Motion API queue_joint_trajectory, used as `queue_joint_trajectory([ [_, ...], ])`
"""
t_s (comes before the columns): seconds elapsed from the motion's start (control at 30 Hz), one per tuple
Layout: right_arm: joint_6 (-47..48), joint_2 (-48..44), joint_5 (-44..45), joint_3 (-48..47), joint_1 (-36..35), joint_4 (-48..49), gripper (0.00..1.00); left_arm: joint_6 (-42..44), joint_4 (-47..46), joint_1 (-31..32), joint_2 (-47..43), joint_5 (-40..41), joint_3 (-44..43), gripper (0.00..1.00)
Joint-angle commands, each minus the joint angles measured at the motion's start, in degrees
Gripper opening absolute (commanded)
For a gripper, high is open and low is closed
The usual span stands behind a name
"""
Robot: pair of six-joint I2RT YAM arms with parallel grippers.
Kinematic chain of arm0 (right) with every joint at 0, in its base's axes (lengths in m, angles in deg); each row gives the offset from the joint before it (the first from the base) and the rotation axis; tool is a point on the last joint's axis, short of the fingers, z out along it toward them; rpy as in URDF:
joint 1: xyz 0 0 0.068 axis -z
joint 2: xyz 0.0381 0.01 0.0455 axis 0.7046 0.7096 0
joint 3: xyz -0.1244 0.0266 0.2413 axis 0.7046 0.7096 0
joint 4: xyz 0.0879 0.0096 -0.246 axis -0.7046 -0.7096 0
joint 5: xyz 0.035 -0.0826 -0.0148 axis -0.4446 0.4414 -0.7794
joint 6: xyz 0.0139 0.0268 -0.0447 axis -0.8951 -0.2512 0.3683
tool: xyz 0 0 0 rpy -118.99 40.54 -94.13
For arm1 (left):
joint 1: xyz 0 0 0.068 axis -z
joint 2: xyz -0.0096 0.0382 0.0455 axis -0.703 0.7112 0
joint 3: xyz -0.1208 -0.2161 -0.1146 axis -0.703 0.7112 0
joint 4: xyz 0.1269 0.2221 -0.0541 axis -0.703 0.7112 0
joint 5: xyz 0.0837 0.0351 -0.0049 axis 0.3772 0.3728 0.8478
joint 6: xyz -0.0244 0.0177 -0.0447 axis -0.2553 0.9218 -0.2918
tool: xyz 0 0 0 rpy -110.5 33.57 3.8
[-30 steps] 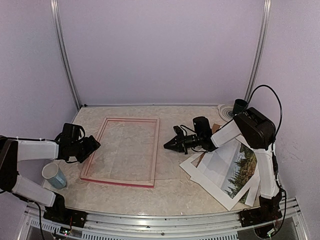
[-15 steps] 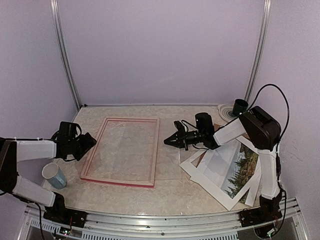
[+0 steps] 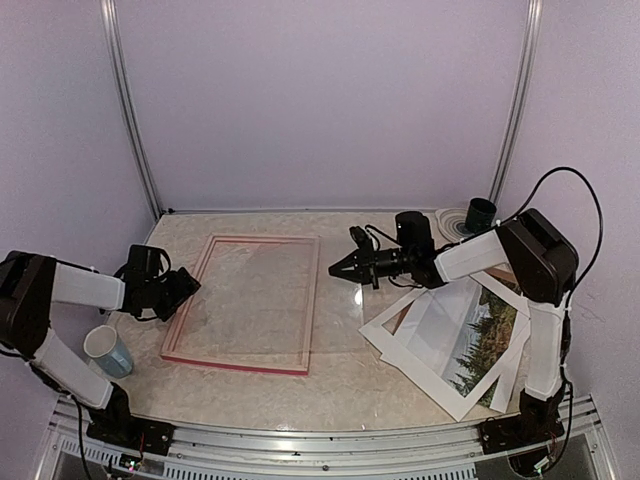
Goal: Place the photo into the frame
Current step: Pick up the glass panel from the frame body, then move the frame body to the center of the board.
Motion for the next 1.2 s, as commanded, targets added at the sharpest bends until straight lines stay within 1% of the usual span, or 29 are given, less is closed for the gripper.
queue_joint_trajectory([
  [0.0, 3.41, -4.63, -0.70, -3.76, -0.48, -5.16, 0.00, 0.37, -4.69, 1.02, 2.27, -2.87, 0.26, 0.84],
  [0.1, 5.16, -6.38, -0.23, -6.31, -0.18, -8.78, 0.00, 0.89, -4.72, 3.47, 2.54, -2.27, -0.02, 0.80],
  [0.2, 7.10, -8.23, 0.49, -9.12, 0.63, -12.67, 0.00, 1.66, -3.81, 5.71, 2.93, -0.20, -0.79, 0.72],
  [0.3, 8.87, -10.33, 1.05, -11.67, 1.68, -15.82, 0.00, 2.33, -2.91, 7.65, 3.76, 1.48, -1.66, 0.70],
  [0.43, 11.39, -11.40, 1.07, -15.22, 2.60, -20.05, 0.00, 2.69, -2.46, 9.50, 4.63, 3.44, -2.29, 0.63],
  [0.57, 10.83, -11.31, -1.12, -17.90, 2.68, -19.10, 0.00, 3.47, -2.01, 10.39, 4.69, 5.83, -2.58, 0.45],
  [0.77, 11.34, -12.30, -2.49, -21.69, 2.70, -19.55, 0.00, 6.02, 0.38, 13.37, 5.26, 9.64, -3.63, 0.31],
  [0.9, 11.21, -13.25, -2.93, -20.96, 2.70, -19.15, 0.00, 7.18, 2.01, 15.15, 5.36, 11.87, -3.75, 0.23],
  [1.03, 10.68, -14.07, -3.10, -18.58, 2.70, -17.61, 0.00, 7.89, 3.24, 15.73, 4.82, 13.62, -3.20, 0.17],
  [1.17, 10.28, -14.42, -2.97, -16.85, 2.70, -16.38, 0.00, 8.99, 4.39, 16.05, 3.96, 15.41, -3.15, 0.18],
])
